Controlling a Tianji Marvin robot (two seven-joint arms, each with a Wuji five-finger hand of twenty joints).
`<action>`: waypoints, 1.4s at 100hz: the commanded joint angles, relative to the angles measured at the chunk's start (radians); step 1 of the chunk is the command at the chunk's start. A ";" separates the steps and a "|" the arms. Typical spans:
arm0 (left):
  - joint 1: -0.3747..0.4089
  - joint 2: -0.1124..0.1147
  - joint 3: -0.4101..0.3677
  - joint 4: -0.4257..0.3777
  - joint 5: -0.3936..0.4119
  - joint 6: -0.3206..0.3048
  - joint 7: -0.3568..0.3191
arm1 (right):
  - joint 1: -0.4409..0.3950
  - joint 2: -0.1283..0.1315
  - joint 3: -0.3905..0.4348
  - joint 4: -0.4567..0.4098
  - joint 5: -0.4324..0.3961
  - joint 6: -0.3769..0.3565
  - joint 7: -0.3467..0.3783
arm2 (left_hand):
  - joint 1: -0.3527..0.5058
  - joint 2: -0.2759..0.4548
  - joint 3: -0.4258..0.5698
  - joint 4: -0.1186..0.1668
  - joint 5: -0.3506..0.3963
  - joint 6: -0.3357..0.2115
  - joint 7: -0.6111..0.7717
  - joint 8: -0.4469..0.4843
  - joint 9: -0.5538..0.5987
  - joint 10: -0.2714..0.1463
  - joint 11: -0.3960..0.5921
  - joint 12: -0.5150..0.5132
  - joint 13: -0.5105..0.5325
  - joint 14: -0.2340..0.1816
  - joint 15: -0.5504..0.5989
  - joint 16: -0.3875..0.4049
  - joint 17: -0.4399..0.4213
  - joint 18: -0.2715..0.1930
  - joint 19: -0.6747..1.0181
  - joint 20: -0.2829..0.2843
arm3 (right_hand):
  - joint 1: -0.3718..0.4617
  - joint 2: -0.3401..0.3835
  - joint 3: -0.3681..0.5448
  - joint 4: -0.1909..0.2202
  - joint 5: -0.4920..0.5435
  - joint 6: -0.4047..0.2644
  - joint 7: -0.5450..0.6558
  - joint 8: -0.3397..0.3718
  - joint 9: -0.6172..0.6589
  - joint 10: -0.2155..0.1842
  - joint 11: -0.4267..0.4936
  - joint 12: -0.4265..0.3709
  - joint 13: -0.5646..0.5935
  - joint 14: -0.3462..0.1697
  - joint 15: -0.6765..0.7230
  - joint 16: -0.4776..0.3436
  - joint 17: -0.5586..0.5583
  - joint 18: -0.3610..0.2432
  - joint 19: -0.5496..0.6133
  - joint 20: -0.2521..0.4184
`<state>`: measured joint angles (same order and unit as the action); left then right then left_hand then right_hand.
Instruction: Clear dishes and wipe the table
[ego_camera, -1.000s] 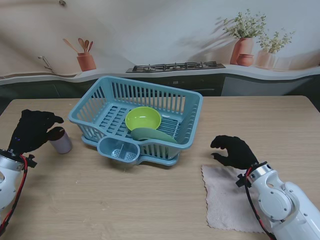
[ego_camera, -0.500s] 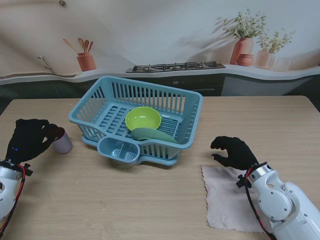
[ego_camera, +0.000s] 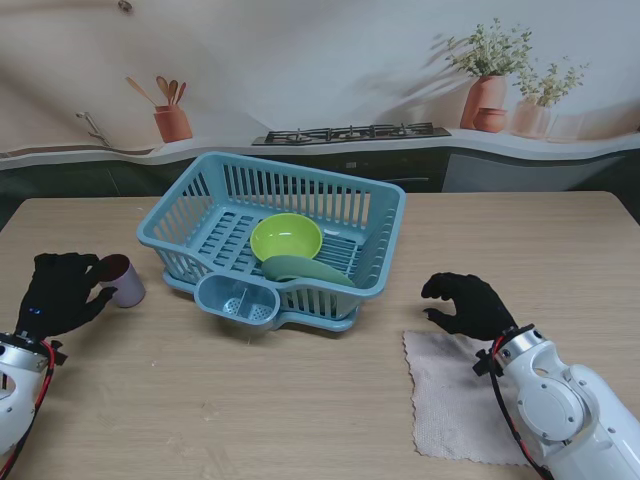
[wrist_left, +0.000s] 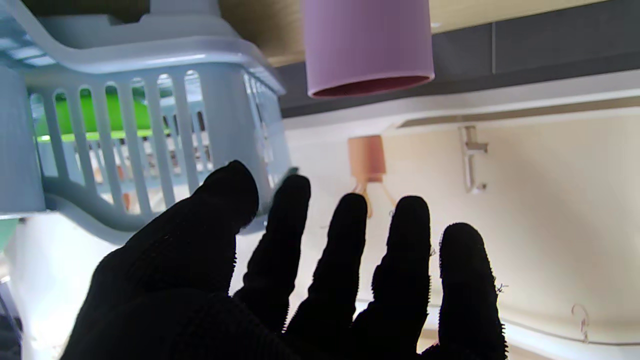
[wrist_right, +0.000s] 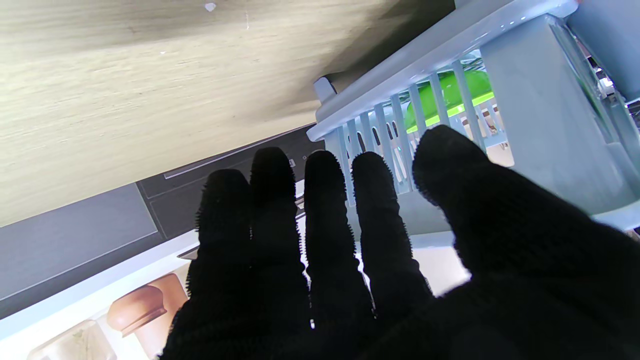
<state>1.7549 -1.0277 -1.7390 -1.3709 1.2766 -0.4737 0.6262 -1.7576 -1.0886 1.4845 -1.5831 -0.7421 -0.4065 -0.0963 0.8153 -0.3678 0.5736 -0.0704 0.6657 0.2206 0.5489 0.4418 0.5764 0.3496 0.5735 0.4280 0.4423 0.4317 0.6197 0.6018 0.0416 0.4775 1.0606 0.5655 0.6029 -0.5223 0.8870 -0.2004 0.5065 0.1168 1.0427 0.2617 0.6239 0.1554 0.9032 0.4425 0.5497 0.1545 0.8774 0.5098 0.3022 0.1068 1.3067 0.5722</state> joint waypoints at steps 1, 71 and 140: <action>-0.005 0.007 0.007 0.009 0.005 0.005 -0.015 | -0.005 0.001 -0.002 -0.003 -0.005 0.002 0.014 | -0.031 -0.009 0.049 -0.036 0.003 0.015 -0.018 0.002 -0.024 -0.017 -0.014 -0.020 -0.026 -0.013 -0.017 -0.012 -0.027 0.005 -0.035 -0.022 | -0.031 0.006 0.033 0.012 0.014 0.005 -0.005 0.010 -0.004 0.004 -0.004 -0.009 -0.015 0.013 -0.008 -0.003 -0.010 -0.001 -0.008 -0.003; -0.085 0.016 0.068 0.085 -0.013 0.046 -0.096 | 0.001 0.002 -0.012 0.002 -0.005 0.010 0.019 | -0.144 -0.037 0.129 -0.022 -0.081 0.034 -0.074 -0.030 -0.138 -0.032 -0.041 -0.033 -0.135 -0.054 -0.106 -0.044 -0.091 -0.041 -0.138 -0.091 | -0.029 0.001 0.037 0.013 0.014 0.005 -0.007 0.013 -0.004 0.004 -0.005 -0.009 -0.014 0.013 -0.009 -0.004 -0.009 -0.001 -0.009 -0.002; -0.168 0.014 0.153 0.206 -0.061 0.133 -0.083 | 0.002 0.002 -0.022 0.005 -0.005 0.022 0.018 | -0.142 -0.031 0.114 -0.020 -0.090 0.058 -0.129 -0.075 -0.190 -0.021 -0.046 -0.039 -0.190 -0.058 -0.129 -0.059 -0.114 -0.083 -0.152 -0.110 | -0.026 -0.004 0.039 0.009 0.019 0.004 -0.008 0.011 0.000 0.002 -0.007 -0.010 -0.013 0.013 -0.009 -0.004 -0.009 0.001 -0.010 -0.002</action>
<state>1.5903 -1.0111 -1.5896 -1.1747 1.2180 -0.3531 0.5465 -1.7537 -1.0864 1.4651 -1.5783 -0.7434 -0.3838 -0.0898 0.6928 -0.3809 0.6589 -0.0700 0.5982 0.2568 0.4360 0.3735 0.4231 0.3329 0.5255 0.4133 0.2835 0.3829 0.4985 0.5526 -0.0531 0.4153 0.9381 0.4812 0.6024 -0.5223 0.8972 -0.2004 0.5233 0.1169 1.0340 0.2664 0.6239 0.1562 0.9025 0.4425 0.5496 0.1545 0.8761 0.5088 0.3010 0.1069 1.3050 0.5722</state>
